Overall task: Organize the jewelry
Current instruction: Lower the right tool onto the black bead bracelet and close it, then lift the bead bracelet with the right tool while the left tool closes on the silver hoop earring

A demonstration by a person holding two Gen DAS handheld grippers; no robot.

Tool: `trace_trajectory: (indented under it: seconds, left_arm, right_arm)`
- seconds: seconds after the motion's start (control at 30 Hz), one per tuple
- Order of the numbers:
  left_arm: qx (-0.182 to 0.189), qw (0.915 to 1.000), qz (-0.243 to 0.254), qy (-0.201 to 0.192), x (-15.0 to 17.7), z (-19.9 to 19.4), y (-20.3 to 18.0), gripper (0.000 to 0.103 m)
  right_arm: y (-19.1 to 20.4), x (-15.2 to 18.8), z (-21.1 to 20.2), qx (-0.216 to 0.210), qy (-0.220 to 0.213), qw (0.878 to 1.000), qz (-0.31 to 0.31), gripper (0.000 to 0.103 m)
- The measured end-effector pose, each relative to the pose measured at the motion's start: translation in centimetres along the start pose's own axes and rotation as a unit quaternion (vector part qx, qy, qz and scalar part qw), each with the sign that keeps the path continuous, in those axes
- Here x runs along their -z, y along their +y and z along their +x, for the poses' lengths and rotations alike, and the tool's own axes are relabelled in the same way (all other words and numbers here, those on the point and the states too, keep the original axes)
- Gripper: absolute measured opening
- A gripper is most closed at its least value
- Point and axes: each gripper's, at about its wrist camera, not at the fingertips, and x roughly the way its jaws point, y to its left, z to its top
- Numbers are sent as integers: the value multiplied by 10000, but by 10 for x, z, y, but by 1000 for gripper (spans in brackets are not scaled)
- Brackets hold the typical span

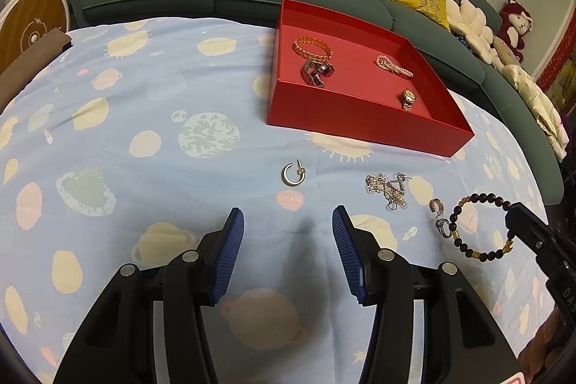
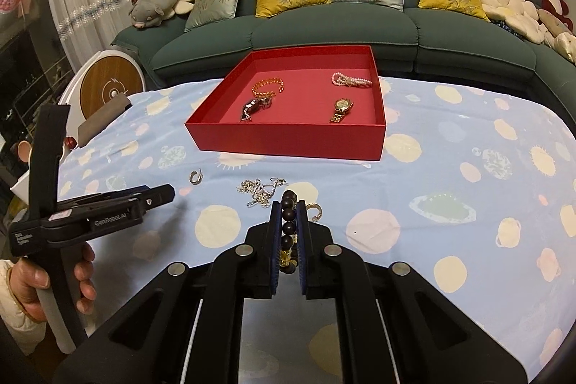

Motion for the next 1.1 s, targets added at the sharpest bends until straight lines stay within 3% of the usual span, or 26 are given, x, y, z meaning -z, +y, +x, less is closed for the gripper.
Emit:
trace_trajectory:
  seconds: [0.27, 0.63, 0.97, 1.1]
  left_arm:
    - [-75, 10000, -43, 21, -7, 13, -4, 49]
    - [-518, 9984, 209, -109, -19, 41, -9, 49]
    - [-585, 9965, 548, -246, -18, 44, -17, 15]
    - [-510, 9969, 557, -210, -18, 43, -19, 15]
  right_arm:
    - [-6, -6, -19, -123, -209, 9997, 104, 7]
    - [-2, -7, -20, -267, -216, 9993, 115, 7]
    - [-1, -9, -24, -316, -270, 9990, 176, 7]
    - [-1, -11, -23, -308, -281, 9989, 191, 7]
